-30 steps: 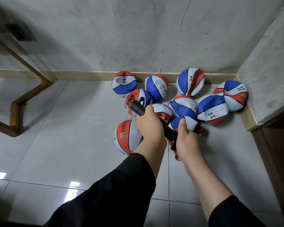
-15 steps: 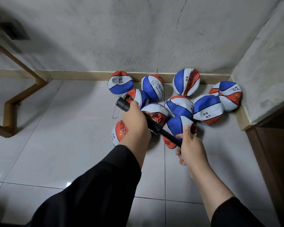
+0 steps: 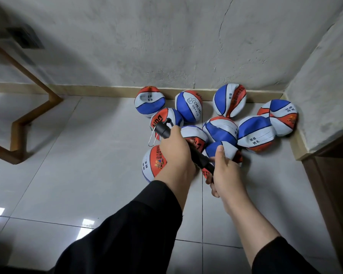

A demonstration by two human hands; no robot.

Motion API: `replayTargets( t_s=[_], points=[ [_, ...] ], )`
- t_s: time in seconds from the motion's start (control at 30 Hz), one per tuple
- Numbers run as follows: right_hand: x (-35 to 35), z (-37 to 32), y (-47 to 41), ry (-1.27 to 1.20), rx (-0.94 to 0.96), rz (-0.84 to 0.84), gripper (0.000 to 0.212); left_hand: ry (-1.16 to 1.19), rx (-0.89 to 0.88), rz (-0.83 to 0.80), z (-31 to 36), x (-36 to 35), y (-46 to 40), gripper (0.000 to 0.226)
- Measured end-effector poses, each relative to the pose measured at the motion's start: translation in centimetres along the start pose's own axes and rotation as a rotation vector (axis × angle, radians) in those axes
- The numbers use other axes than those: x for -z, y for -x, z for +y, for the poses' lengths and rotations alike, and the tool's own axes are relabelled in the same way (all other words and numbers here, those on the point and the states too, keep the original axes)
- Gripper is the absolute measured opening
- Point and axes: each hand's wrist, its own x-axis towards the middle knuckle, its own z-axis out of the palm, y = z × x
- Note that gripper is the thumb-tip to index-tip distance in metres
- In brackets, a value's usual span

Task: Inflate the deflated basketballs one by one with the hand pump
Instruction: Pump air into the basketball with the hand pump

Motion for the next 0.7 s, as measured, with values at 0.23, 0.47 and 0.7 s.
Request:
replayTargets(
  t_s=[0.23,0.47,0.7],
  points=[
    [2.3,1.4,-0.1,-0.025,-0.088,0.032,0.062,0.052,-0.047,0.07,2.5,1.1,-2.0,0.02],
    [1.5,0.9,-0.7,-0.029,-0.097,0.04,0.063,0.005,-0.022,0.029,0.5,0.3,0.5,0.029],
    [-0.1,2.2,-0.9,0.0,-0.11,-0.007,0.075,-0.093,-0.006,-0.044,-2.1,0.4,2.1,0.018]
  ],
)
